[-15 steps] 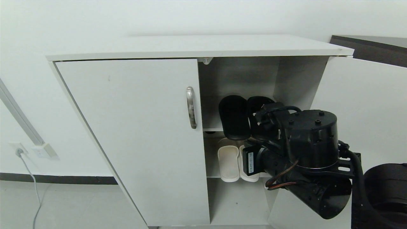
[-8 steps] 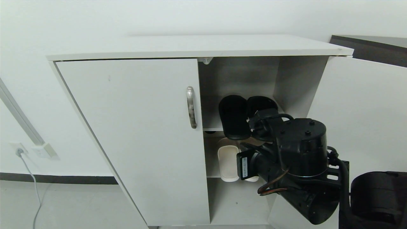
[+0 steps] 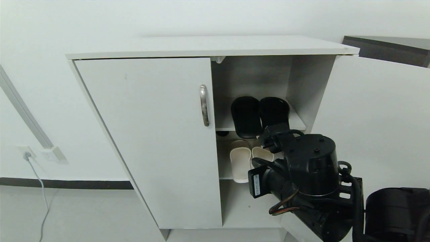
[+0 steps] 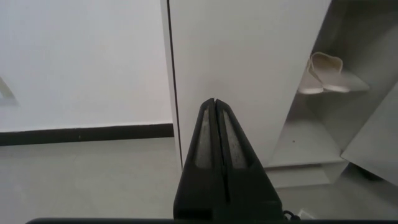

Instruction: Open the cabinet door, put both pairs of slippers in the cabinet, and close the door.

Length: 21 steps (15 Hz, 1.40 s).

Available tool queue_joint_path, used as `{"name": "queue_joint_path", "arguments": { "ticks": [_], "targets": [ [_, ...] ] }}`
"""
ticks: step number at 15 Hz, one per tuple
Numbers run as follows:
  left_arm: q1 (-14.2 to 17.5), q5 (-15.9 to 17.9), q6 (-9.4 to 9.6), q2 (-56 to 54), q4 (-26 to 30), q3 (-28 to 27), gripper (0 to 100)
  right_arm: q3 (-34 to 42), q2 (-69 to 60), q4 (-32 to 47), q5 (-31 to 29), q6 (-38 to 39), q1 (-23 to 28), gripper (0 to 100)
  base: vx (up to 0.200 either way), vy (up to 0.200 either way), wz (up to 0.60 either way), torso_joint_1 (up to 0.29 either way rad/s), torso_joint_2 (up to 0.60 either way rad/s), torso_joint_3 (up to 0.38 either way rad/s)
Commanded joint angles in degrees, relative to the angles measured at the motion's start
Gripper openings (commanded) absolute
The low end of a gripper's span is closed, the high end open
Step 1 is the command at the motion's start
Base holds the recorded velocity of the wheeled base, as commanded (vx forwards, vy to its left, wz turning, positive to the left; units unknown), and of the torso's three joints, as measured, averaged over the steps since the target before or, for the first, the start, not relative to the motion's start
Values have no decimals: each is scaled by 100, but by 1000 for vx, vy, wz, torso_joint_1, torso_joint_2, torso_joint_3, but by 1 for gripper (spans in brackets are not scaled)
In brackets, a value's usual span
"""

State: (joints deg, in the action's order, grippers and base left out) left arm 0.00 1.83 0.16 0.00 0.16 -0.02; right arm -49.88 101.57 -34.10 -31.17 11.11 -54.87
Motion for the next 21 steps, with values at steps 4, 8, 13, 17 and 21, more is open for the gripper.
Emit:
{"name": "queue_joint_path", "arguments": {
  "ticks": [4,8,13,17,21],
  "targets": [
    [0,2,-7,0,2,2,0,67,56,0,-3,-12,3,0,-200,0,0,0,4,5],
    [0,-7,-7,0,2,2,0,84,73,0,-3,-12,3,0,-150,0,0,1,1,2],
    [0,-7,-7,0,2,-6,0,102,73,0,-3,-12,3,0,0,0,0,0,0,0],
    [0,-7,-7,0,2,-6,0,128,73,0,-3,-12,3,0,0,0,0,0,0,0],
    [0,-7,-7,0,-7,2,0,128,73,-18,-3,-12,3,0,0,0,0,0,0,0]
  ]
}}
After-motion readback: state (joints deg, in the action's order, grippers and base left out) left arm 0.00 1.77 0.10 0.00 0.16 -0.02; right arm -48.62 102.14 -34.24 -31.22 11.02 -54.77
